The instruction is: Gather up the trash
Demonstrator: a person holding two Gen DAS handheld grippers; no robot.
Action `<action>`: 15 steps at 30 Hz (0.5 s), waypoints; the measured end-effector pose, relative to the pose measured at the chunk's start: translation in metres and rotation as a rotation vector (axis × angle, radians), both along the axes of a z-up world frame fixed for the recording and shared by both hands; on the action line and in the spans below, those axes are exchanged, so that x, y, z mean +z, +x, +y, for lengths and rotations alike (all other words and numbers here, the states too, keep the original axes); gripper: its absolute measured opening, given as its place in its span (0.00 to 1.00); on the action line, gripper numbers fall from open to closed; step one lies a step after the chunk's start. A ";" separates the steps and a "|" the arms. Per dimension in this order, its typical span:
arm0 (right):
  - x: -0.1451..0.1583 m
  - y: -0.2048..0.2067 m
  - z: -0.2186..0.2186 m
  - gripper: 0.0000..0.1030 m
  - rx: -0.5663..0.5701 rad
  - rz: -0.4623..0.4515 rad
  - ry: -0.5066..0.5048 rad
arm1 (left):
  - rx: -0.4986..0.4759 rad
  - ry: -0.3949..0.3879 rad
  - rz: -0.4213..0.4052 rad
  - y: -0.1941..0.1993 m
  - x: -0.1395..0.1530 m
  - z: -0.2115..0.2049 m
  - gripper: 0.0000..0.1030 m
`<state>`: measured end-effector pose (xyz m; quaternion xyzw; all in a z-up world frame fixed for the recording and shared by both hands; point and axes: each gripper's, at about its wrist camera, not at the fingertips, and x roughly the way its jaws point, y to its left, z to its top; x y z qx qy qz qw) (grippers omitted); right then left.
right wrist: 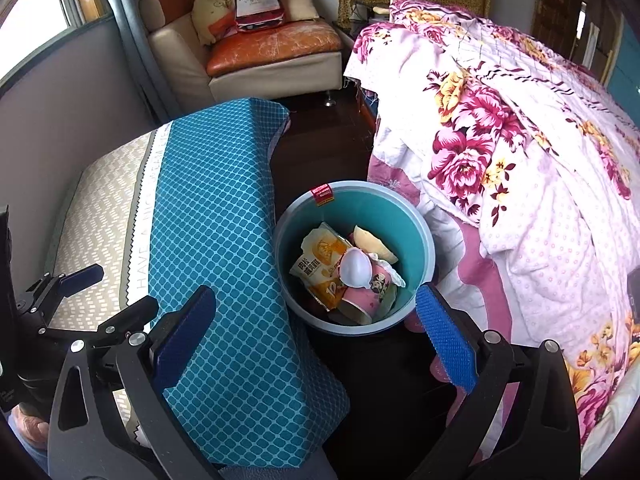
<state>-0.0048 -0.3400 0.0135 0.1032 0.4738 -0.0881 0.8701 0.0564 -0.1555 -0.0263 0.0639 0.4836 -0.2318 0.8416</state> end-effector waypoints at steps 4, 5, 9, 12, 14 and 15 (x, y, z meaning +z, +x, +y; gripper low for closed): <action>-0.001 0.000 0.000 0.93 0.001 0.001 0.001 | 0.006 -0.002 -0.003 0.000 0.002 0.002 0.96; -0.001 0.000 0.000 0.93 0.001 0.001 0.001 | 0.008 -0.001 -0.004 0.000 0.002 0.002 0.96; 0.001 0.000 0.003 0.93 0.008 0.001 0.004 | 0.013 0.002 -0.006 0.001 0.001 0.002 0.96; 0.001 0.000 0.004 0.93 0.013 0.002 0.007 | 0.017 0.009 -0.011 0.002 0.000 0.002 0.96; 0.000 0.001 0.004 0.93 0.014 0.002 0.008 | 0.017 0.010 -0.013 0.002 0.000 0.002 0.96; 0.000 0.001 0.004 0.93 0.014 0.003 0.008 | 0.017 0.012 -0.015 0.003 0.000 0.002 0.96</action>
